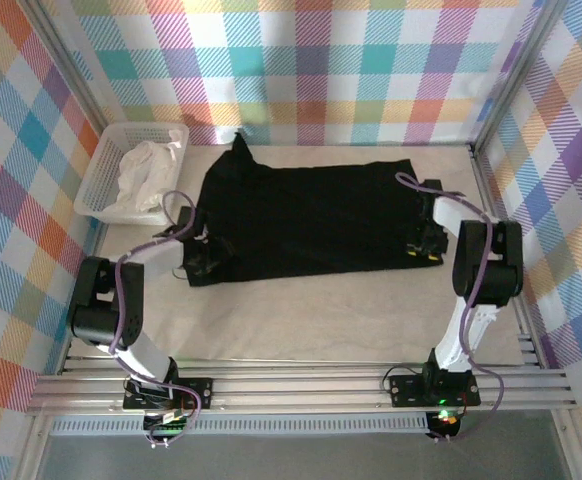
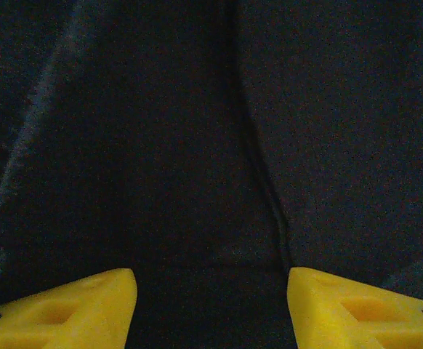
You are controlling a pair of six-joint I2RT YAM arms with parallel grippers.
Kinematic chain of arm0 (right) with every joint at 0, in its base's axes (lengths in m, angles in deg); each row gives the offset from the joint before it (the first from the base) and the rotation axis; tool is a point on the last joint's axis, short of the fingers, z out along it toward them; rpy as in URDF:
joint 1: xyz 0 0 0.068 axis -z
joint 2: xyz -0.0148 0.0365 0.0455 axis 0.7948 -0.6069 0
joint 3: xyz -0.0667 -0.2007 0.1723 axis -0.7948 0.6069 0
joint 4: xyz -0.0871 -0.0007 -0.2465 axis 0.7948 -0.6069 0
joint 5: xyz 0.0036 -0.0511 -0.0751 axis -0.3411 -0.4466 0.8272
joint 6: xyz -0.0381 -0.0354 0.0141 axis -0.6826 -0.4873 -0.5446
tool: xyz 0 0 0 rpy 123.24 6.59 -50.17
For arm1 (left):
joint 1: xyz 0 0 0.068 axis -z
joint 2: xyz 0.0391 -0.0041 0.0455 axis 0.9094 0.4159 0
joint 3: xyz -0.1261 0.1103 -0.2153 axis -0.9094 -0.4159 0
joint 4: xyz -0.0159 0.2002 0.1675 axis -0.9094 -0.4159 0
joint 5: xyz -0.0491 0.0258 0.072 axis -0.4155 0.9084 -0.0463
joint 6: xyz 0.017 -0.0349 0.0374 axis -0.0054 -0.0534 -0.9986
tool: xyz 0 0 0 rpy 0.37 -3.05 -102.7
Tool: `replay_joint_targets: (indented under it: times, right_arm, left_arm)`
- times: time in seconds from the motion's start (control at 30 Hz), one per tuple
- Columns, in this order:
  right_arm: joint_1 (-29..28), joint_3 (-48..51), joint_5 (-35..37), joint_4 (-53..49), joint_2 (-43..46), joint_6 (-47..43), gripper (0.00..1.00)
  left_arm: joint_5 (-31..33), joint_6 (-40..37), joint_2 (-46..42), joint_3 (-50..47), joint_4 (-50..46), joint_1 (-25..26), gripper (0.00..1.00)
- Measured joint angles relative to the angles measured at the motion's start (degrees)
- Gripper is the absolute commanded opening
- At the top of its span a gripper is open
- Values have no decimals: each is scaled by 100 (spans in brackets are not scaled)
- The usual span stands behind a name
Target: Fold the inside-out t-shirt
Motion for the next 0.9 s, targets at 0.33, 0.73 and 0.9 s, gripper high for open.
replay_joint_targets:
  times: [0.33, 0.73, 0.9]
  right_arm:
    - [328, 1449, -17, 699, 2594, 31, 49]
    - [-4658, 411, -1694, 3126, 966, -1757, 57]
    - [-5355, -293, -2015, 3353, -164, -2382, 59]
  left_arm:
    - [37, 179, -933, -354, -638, 1005, 60]
    - [-214, 361, -1211, -728, -603, 20, 49]
    - [-225, 393, -1204, -1005, -505, 20, 44]
